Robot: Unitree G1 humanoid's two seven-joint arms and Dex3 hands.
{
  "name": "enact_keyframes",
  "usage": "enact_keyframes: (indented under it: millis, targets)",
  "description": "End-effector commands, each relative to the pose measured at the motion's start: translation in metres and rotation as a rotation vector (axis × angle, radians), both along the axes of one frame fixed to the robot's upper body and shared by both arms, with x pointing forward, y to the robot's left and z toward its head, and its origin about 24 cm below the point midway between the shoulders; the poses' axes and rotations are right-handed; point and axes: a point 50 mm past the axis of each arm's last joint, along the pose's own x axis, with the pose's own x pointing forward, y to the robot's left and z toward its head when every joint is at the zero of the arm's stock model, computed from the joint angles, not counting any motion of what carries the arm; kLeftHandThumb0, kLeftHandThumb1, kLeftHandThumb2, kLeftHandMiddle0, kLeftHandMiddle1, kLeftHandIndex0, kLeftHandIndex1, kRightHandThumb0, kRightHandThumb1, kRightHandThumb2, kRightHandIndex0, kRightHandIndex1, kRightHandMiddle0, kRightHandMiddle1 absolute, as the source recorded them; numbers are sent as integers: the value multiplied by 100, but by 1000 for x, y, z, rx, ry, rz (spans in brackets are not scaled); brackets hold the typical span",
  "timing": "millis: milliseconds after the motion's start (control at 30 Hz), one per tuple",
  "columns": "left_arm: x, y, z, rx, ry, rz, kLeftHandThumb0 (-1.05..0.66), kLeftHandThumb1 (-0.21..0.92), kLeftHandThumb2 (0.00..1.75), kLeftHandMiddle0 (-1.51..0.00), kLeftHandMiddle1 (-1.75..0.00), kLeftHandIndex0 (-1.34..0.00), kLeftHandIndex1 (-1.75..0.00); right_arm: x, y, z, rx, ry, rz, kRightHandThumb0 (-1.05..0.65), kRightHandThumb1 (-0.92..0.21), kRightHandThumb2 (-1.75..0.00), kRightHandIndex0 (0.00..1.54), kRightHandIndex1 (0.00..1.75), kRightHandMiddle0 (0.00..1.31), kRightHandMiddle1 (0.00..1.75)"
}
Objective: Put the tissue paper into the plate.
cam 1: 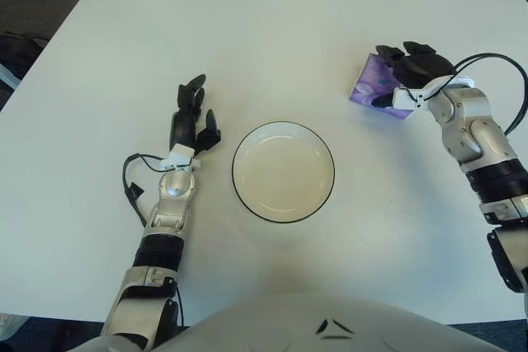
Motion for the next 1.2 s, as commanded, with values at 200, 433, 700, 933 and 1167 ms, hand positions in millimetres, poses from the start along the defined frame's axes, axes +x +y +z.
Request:
enact_keyframes:
  millis: [200, 433, 700, 933, 1167]
  targets:
    - [-26, -6, -49, -36, 201, 16, -71, 92, 86, -38, -1, 0, -77, 8, 2, -10, -11, 8, -13, -105, -92, -25, 0, 0, 0, 0]
    - [-27, -5, -48, -33, 198, 17, -71, 92, 86, -38, -1, 0, -77, 9, 4, -17, -17, 33, -19, -105, -92, -23, 0, 0, 0, 0]
    - [-27, -5, -49, -35, 202, 18, -71, 92, 87, -38, -1, 0, -77, 9, 5, -21, -31, 44, -21, -105, -92, -23, 0, 0, 0, 0]
    - [-27, -4, -49, -35, 202, 20, -71, 92, 87, -38, 0, 0, -78, 11, 5, -22, -40, 43, -24, -105, -92, -24, 0, 0, 0, 0]
    - [-27, -4, -49, -35, 202, 23, -71, 92, 86, -38, 0, 0, -78, 11, 5, -23, -40, 43, -25, -105, -92, -26, 0, 0, 0, 0]
